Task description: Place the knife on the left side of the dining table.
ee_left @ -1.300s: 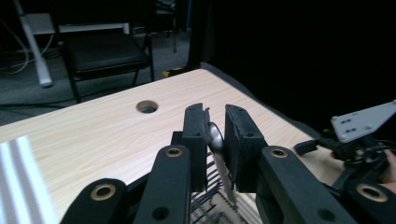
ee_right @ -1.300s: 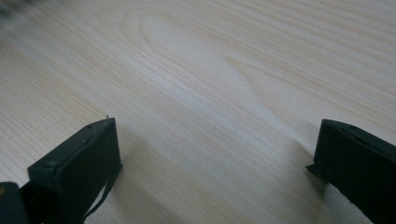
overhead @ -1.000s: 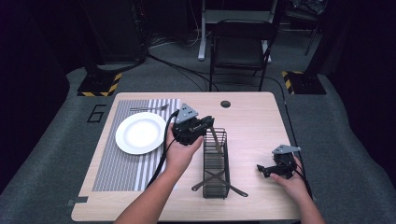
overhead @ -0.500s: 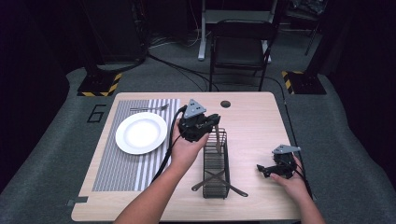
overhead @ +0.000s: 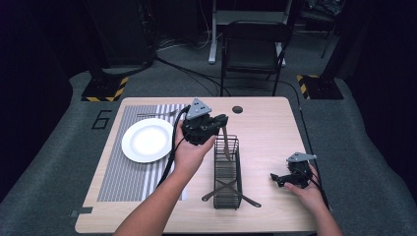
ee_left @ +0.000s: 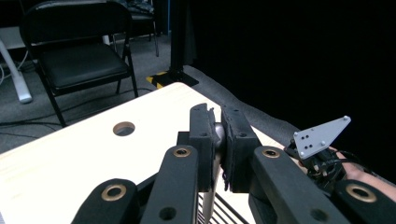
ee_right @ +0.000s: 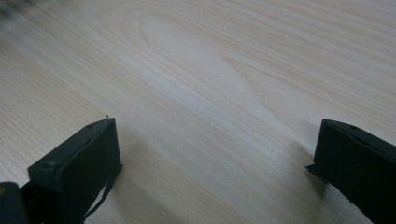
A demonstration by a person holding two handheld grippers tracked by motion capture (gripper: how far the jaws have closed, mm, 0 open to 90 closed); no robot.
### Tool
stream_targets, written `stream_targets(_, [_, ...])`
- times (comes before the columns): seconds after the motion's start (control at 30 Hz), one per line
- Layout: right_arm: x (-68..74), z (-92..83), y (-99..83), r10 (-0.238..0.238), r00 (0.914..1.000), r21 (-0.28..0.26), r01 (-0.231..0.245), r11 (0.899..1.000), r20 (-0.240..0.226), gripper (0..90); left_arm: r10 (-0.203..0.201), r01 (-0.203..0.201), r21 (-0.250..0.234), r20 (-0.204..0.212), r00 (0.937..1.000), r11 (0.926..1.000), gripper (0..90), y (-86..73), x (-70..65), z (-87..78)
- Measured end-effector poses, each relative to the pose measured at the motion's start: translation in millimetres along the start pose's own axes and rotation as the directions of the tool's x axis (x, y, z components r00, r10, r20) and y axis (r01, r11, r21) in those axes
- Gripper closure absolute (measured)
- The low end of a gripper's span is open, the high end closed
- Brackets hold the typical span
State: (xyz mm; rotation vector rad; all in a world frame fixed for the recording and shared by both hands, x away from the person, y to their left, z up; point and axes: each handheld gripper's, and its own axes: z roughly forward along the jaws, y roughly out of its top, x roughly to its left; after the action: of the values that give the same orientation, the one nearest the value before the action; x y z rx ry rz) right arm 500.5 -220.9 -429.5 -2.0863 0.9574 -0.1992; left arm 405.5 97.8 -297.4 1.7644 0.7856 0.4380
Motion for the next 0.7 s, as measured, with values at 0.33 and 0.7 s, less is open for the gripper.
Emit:
stream_targets(0.33, [0.0, 0.0, 0.0, 0.0, 1.0, -0.001, 0.0, 1.0, 0.001, 0.0, 0.019, -0.019, -0.041, -0.016, 0.9997, 0.999, 83.8, 23.8, -0.7, -27.4])
stream_targets(0.7, [0.0, 0.0, 0.0, 0.0, 1.0, 0.0, 0.0, 1.0, 0.0, 0.0, 0.015, -0.018, -0.074, -0.042, 0.999, 0.9971, 83.8, 35.5, 5.9, -49.3])
